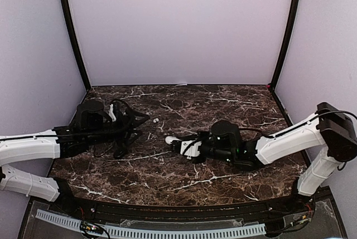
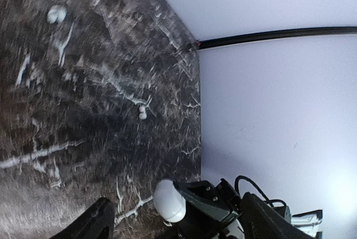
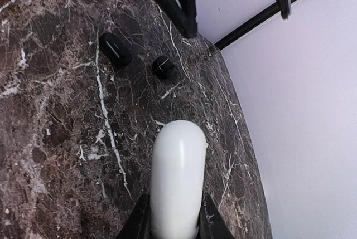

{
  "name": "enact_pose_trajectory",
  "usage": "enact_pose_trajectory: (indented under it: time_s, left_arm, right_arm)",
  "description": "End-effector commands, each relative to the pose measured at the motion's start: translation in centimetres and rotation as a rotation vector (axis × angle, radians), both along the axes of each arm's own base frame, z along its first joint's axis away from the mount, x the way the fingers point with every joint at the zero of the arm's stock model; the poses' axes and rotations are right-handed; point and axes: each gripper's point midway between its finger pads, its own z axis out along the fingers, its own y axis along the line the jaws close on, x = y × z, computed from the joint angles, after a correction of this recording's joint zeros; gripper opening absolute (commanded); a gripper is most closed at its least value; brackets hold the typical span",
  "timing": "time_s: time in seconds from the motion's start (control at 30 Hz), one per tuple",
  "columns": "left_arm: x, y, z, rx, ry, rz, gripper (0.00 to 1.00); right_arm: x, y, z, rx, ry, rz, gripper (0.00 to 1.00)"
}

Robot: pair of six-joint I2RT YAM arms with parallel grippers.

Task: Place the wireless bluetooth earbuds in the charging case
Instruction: Pass from the right arm to the left

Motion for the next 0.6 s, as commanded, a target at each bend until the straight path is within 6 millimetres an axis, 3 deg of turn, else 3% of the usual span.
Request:
enact_pose_trajectory:
  time_s: [0.0,0.07,0.17,0.43,0.57]
  left_arm:
    - [-0.3,1.1,5.5,0.13,-0.495,-0.099,0.89]
    - [-2.8,0.3,7.7,0.117,-0.761,-0.239,0.9]
    - [-6.6,-0.1,8.4,0.101,-1.051,-0.389,0.98]
    - [-7.2,0.0,5.2,0.181,-1.188,-0.428,0.99]
    - [-7.5,-1.2,2.4,0.225,-1.222,-0.532,0.99]
  right_arm:
    - [-1.9,-1.3,1.9,0.112,0.209,0.058,0.05]
    - [-3.0,-1.8,2.3,0.134,0.312,0.108,0.05]
    - [-4.2,-2.5,3.0,0.156,0.43,0.141,0.05]
    - [-7.0,-4.9,4.7,0.25,0.581,0.166,0.05]
    - [-6.7,-5.7,4.3,0.282,0.678,0.082,0.05]
